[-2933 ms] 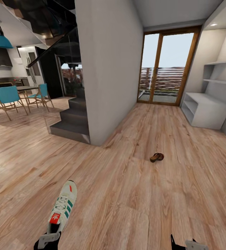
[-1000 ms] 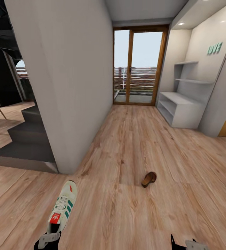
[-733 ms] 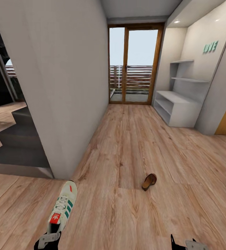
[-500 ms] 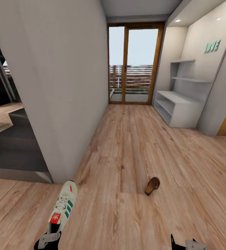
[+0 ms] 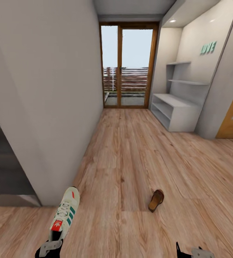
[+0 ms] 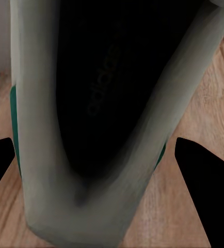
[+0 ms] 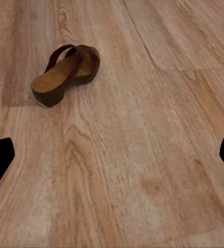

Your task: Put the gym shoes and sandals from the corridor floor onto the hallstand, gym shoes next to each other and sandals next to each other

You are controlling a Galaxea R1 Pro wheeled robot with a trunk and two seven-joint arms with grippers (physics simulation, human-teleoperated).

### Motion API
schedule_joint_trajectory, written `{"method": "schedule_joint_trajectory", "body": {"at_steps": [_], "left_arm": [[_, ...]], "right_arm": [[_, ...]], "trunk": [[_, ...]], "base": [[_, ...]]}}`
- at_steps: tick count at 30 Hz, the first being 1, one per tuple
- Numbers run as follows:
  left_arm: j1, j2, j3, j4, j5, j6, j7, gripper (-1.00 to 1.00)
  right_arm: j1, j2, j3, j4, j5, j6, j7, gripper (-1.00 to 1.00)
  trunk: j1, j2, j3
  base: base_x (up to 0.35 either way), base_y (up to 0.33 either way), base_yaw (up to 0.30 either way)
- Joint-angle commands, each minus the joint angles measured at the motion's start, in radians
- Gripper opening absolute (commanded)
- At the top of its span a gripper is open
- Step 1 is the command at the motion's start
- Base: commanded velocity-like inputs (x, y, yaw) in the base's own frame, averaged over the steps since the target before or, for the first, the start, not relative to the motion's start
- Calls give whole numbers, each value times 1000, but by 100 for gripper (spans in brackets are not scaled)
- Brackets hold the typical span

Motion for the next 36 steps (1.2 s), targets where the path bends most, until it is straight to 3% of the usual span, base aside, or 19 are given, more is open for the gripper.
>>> {"method": "schedule_joint_trajectory", "body": {"at_steps": [1, 13, 28, 36], "left_arm": [[0, 0, 3, 0, 11, 0, -11, -100], [0, 0, 2, 0, 11, 0, -12, -100], [0, 0, 2, 1, 11, -1, -12, -100], [0, 0, 3, 1, 12, -2, -12, -100]], "right_arm": [[-1, -1, 9, 0, -7, -3, -6, 100], [-1, 0, 9, 0, -7, -3, -6, 100], [-1, 0, 9, 0, -7, -3, -6, 100], [-1, -1, 9, 0, -7, -3, -6, 100]], "trunk": [[0, 0, -1], [0, 0, -1], [0, 0, -1], [0, 0, -1]], "base": [[327, 90, -262], [329, 90, -250], [330, 90, -24], [310, 141, -197]]}}
